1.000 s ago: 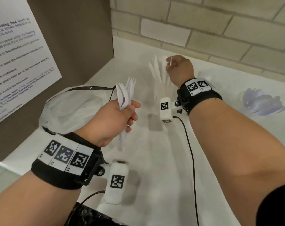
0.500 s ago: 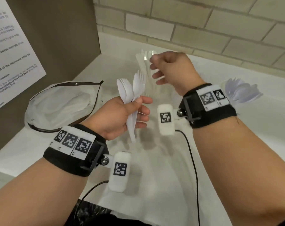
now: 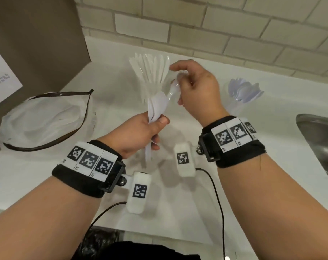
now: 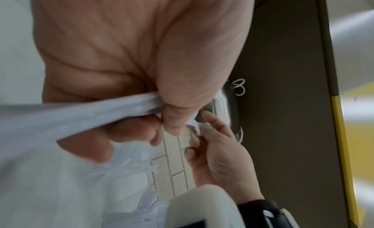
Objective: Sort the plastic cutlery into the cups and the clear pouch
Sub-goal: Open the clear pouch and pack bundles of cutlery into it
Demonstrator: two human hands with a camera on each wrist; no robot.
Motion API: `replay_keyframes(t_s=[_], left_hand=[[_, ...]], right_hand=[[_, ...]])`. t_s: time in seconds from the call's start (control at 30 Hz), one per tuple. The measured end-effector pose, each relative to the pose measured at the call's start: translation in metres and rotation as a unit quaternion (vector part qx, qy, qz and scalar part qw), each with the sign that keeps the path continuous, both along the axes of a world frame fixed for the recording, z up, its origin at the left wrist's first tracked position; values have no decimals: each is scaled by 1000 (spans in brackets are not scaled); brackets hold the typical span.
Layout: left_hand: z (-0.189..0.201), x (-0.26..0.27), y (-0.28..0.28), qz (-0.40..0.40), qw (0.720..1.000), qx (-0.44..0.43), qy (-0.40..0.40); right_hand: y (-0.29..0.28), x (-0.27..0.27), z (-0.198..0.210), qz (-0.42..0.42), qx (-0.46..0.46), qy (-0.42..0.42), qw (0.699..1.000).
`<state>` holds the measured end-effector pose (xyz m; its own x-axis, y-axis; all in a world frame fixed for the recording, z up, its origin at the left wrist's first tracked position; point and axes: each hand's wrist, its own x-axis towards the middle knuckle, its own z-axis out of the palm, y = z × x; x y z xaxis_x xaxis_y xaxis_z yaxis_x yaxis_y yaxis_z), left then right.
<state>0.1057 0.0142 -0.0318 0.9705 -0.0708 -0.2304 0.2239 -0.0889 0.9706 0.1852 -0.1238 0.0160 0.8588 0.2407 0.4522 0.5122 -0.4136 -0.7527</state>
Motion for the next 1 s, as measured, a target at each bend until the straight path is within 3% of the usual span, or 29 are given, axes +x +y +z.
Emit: replay_keyframes(t_s=[0.1, 0.17, 0.3, 0.37, 0.6, 0.87, 1.0], left_hand=[[-3, 0, -1, 22, 1000, 14, 12], [-4, 1, -1, 45, 998, 27, 18], [-2, 2, -1, 60, 998, 22, 26], [0, 2, 0, 46, 999, 20, 21], [5, -1, -2, 28, 999, -16, 8], [4, 2, -4, 30, 999, -17, 4], [-1, 3, -5, 74, 996, -47, 9]], right_hand=[[-13, 5, 11, -79, -17, -79, 994], [-16, 4, 19, -88, -40, -89, 991], [-6, -5, 18, 40, -215, 42, 975], [-1, -10, 8, 87, -248, 77, 962], [6, -13, -5, 92, -211, 99, 968], [14, -9, -16, 60, -191, 69, 977], [5, -4, -17, 38, -170, 79, 981]])
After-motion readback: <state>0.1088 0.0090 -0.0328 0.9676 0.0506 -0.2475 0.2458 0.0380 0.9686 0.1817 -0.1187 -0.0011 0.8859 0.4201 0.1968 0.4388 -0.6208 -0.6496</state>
